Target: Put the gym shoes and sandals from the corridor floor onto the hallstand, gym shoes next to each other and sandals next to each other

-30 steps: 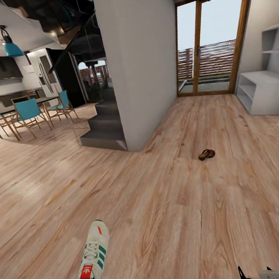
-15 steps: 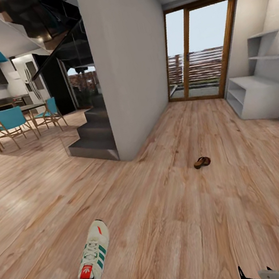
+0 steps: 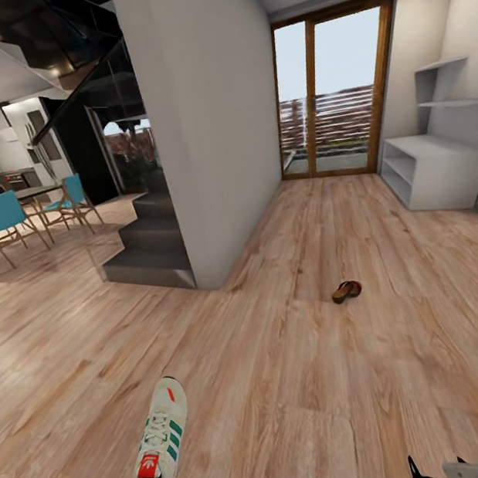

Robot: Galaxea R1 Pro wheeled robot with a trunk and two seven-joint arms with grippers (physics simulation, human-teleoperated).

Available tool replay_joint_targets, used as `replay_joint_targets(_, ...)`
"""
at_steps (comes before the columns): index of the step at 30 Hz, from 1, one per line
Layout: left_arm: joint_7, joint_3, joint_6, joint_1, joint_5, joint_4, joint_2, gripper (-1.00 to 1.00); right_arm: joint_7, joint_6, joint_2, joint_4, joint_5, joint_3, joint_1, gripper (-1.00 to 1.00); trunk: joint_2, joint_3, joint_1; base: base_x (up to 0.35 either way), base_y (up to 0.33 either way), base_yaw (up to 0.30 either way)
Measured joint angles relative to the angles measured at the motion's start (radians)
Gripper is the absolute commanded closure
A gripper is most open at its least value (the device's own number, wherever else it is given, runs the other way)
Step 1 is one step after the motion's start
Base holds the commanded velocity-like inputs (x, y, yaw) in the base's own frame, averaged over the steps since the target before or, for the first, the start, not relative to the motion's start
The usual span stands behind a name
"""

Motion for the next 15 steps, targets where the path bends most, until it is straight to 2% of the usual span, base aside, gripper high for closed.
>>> replay_joint_targets(15,0.0,0.0,0.0,0.0,-0.001,0.0,0.0,1.0,0.0,0.0,0.0,0.0,0.0,0.0,0.0,-1.0,0.0,0.0,0.0,0.337,0.0,0.0)
